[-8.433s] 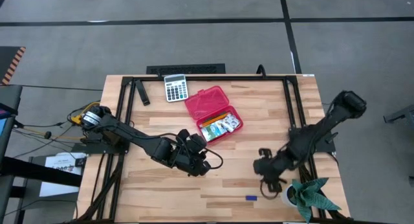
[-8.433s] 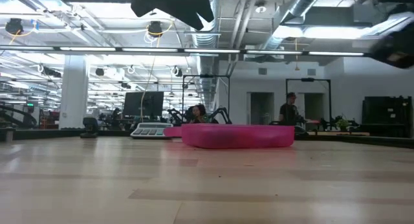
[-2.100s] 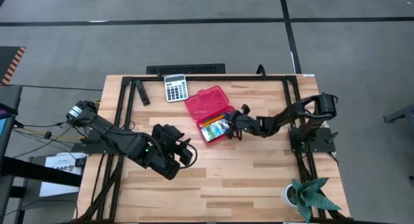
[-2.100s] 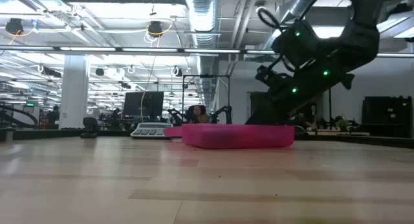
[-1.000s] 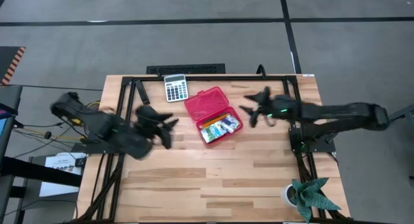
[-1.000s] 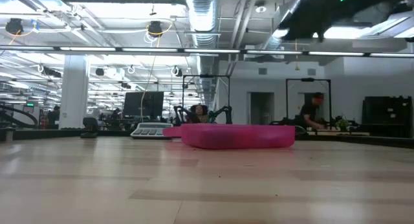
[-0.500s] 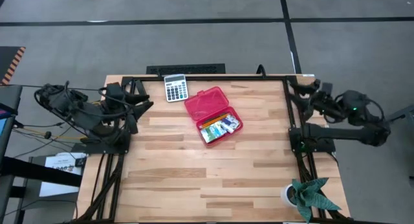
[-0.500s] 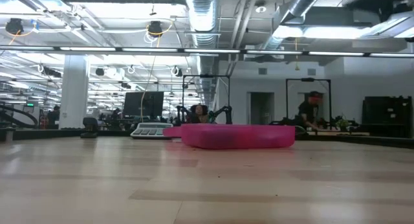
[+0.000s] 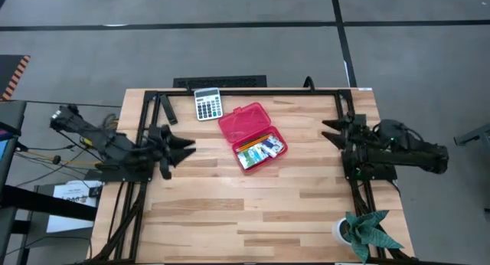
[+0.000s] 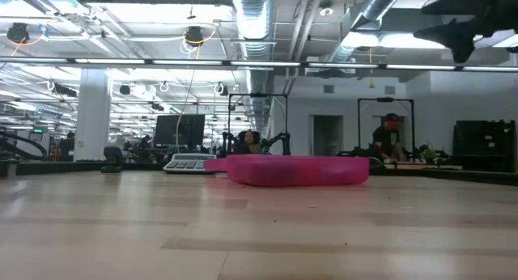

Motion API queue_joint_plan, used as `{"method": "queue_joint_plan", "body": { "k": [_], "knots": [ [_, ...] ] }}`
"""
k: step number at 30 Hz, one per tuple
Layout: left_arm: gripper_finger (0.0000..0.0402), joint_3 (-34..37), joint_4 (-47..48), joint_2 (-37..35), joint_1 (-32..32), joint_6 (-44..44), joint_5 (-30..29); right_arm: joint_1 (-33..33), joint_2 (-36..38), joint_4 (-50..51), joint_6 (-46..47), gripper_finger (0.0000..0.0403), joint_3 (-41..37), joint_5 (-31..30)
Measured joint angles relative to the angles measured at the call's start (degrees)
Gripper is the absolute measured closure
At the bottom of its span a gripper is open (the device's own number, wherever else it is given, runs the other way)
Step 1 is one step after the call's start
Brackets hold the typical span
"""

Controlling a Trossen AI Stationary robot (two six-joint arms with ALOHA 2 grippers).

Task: Pack school essentials
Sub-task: Close the red supply box

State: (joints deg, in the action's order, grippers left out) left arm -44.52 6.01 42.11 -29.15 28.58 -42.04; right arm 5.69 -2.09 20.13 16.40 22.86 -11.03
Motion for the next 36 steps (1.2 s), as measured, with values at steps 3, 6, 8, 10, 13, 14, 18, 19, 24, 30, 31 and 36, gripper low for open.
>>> {"method": "queue_joint_plan", "body": {
  "k": [3,6,8,10,13,14,18,19,24,30,31,36],
  "knots": [
    [0.025,12.7,-17.0,-3.9,0.4,0.0,2.7,-0.5,1.2,-4.7,3.0,0.0148,-3.5,-0.2],
    [0.025,22.5,-33.4,-6.1,0.4,0.4,2.7,-0.5,1.0,-10.0,10.4,0.0148,-5.6,-0.8],
    [0.025,27.0,-42.7,-6.8,0.6,2.3,0.2,-0.2,1.0,-12.6,15.9,0.0148,-5.5,-1.1],
    [0.025,29.6,-49.2,-6.8,0.9,6.9,-4.8,0.1,1.0,-14.3,19.1,0.0148,-5.5,-1.2],
    [0.025,31.2,-52.0,-6.9,1.5,14.7,-13.0,0.1,1.1,-18.2,21.4,0.0148,-5.5,-1.2],
    [0.025,31.4,-52.0,-6.9,1.7,16.8,-15.8,0.1,1.1,-19.6,21.9,0.0148,-5.5,-1.3],
    [0.025,31.5,-52.0,-6.9,2.5,19.7,-30.4,0.1,0.6,-25.4,22.2,0.0148,-5.5,-4.0],
    [0.025,31.5,-52.0,-6.9,2.7,20.4,-33.4,0.1,0.7,-26.3,22.2,0.0148,-5.5,-4.1],
    [0.025,31.5,-51.7,-6.9,2.8,23.1,-41.0,0.5,-0.3,-23.5,22.8,0.0148,-5.5,-6.8],
    [0.0251,31.5,-50.5,-6.9,2.8,22.3,-45.4,5.4,-11.6,-15.9,29.9,0.0148,-5.5,-12.4],
    [0.0251,31.5,-50.4,-6.9,2.8,22.5,-45.7,7.0,-15.0,-16.0,31.0,0.0148,-5.5,-11.9],
    [0.0251,31.5,-50.1,-6.9,3.1,21.9,-45.7,17.2,-36.7,-16.1,32.3,0.0148,-2.4,-2.7]
  ]
}}
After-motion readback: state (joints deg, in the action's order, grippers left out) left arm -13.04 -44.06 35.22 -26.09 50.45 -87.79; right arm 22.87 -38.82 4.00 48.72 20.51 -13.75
